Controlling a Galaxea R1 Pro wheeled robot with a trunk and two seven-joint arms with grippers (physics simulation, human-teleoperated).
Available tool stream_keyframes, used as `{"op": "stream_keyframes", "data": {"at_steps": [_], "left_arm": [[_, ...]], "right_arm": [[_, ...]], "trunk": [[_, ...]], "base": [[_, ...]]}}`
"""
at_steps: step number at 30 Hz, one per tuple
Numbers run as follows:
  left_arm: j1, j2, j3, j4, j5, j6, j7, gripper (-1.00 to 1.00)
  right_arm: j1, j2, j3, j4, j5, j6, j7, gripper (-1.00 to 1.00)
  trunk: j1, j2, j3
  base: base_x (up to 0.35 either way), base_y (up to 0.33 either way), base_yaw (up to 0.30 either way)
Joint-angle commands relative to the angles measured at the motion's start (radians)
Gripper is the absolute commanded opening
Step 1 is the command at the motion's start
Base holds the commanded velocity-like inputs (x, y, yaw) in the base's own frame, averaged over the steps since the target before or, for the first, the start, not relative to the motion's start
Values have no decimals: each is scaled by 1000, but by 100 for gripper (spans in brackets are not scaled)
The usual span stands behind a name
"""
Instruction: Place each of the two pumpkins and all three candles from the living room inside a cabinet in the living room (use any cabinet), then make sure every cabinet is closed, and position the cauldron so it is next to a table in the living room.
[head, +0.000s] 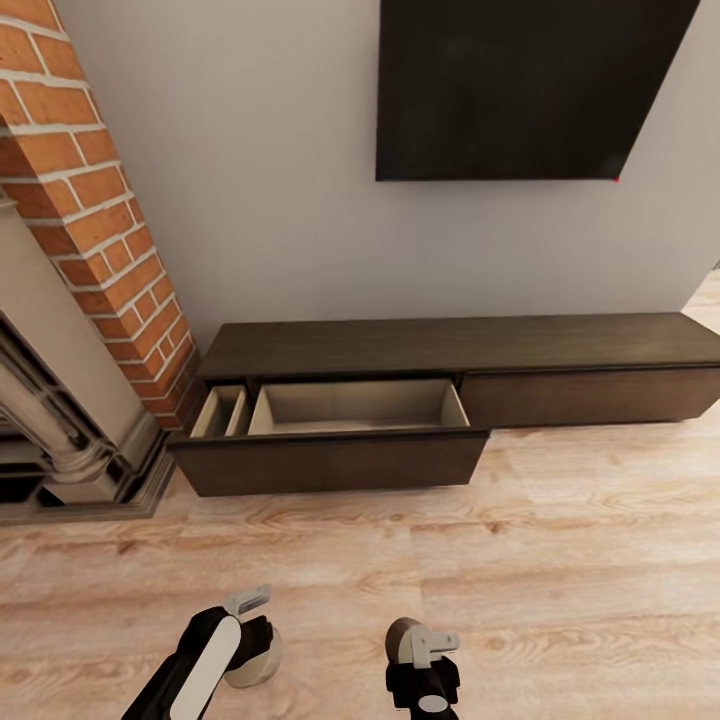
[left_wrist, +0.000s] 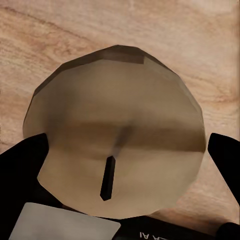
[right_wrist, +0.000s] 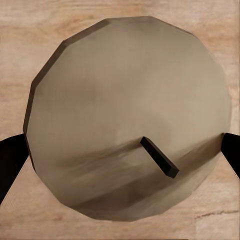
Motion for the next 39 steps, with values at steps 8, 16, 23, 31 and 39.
{"op": "stream_keyframes", "data": {"at_steps": [8,16,23,31,39], "left_arm": [[-1,-2,1,-6,10,1,11,-100],[-1,-3,2,-6,10,2,13,-100],[-1,-1,2,-4,8,3,13,-100],[-1,-2,1,-2,8,3,12,-100],[-1,-2,1,-2,8,4,12,-100]], "right_arm": [[-1,-2,4,-1,-4,5,-7,-100],[-1,-3,2,1,-8,4,-7,-100],[0,-4,-2,65,-8,-66,-8,-100],[0,-1,-1,78,-5,-86,-7,-100],[0,1,-5,77,-9,-105,-7,-100]], "trunk": [[0,0,-1],[-27,49,21],[-53,98,43],[-84,154,68],[-115,210,93]], "base": [[63,18,0],[1,0,0],[0,0,0],[0,0,0],[0,0,0]]}}
